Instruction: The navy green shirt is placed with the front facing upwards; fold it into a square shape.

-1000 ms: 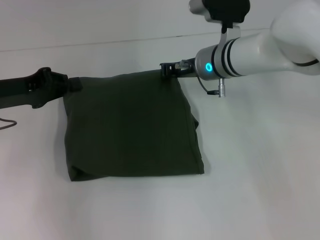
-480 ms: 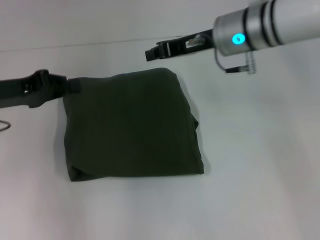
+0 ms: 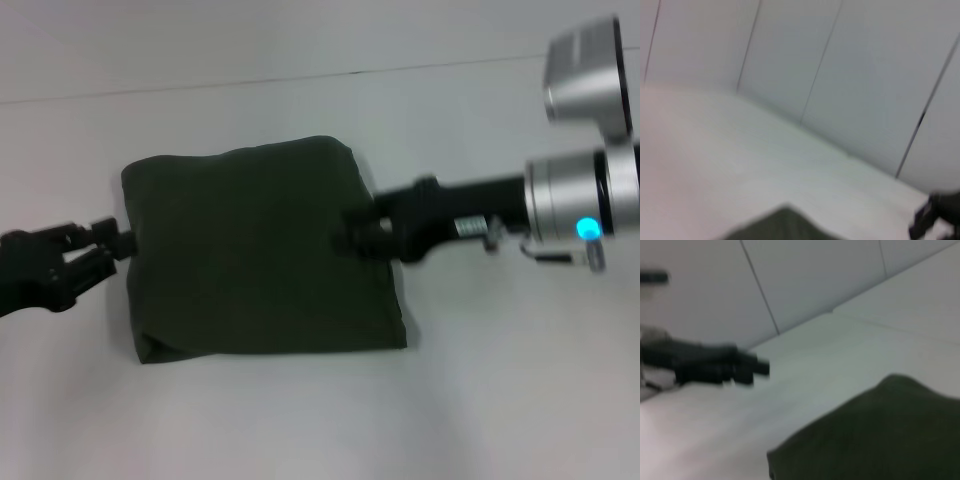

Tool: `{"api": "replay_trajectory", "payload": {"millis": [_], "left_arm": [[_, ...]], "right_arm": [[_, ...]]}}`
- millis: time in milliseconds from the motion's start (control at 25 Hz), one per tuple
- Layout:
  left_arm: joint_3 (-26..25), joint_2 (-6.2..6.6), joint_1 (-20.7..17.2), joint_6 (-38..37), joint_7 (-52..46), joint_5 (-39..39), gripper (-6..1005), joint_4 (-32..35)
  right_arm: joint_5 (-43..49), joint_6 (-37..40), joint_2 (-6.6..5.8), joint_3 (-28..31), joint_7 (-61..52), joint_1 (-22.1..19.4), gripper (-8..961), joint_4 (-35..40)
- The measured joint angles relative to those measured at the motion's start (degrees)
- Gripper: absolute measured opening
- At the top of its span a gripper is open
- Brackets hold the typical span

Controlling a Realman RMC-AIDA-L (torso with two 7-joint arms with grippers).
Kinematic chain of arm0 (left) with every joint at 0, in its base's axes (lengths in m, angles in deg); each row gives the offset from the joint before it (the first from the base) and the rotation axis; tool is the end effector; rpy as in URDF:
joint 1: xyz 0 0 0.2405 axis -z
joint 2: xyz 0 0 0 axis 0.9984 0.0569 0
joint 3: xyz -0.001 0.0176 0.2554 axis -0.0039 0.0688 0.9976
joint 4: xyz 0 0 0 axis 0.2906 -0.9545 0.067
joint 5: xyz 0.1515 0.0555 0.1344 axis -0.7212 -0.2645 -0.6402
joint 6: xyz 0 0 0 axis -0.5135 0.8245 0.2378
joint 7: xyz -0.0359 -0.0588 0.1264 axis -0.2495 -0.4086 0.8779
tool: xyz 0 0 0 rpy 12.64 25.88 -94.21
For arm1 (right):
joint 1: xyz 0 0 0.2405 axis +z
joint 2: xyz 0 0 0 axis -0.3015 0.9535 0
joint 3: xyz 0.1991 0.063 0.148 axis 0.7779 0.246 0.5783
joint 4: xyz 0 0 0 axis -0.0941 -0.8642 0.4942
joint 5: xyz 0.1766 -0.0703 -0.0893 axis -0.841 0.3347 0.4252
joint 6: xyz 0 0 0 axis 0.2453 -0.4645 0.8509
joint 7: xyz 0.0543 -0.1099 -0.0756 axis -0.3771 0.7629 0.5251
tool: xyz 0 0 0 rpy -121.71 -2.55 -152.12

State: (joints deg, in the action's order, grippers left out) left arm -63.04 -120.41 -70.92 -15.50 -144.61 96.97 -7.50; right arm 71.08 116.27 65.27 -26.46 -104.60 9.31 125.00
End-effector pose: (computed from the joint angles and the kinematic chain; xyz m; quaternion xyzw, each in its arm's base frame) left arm -0.2806 0.2931 0.0343 -0.8859 -0.2921 -0.2889 0.2152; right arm 0.2179 0.3444 -0.0152 -0.9428 0.2603 0.1772 0.1092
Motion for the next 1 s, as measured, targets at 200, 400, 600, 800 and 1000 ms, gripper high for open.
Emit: {"api": "replay_trajectory", "payload": {"millis": [200,400,600,800,1000], "left_arm": [[0.55,0.46,-5.74,-4.53,14.79,10.81,298,6.1],[0.68,0.63,-7.75,-6.91,17.54,8.63,523,8.12],[0.73,1.18,-6.83,-10.05,13.83,4.19,717,8.87],[0.78,1.1,-5.92,-10.84,13.45,0.37,814,10.76],[0.6,1.55,-5.79,-9.99,14.03,-2.26,873,12.44]], "right_arm": [[-2.0,1.03,0.23,-0.68,15.06,-5.92,375,-4.76],[-7.95,5.75,0.34,-3.66,30.94,-9.8,588,-9.1],[-12.71,10.29,0.35,-5.18,43.97,-11.16,833,-10.78],[-12.32,10.07,0.1,-5.19,47.29,-11.23,871,-10.07],[-12.29,9.25,-0.07,-4.39,48.41,-11.1,853,-10.32]]}}
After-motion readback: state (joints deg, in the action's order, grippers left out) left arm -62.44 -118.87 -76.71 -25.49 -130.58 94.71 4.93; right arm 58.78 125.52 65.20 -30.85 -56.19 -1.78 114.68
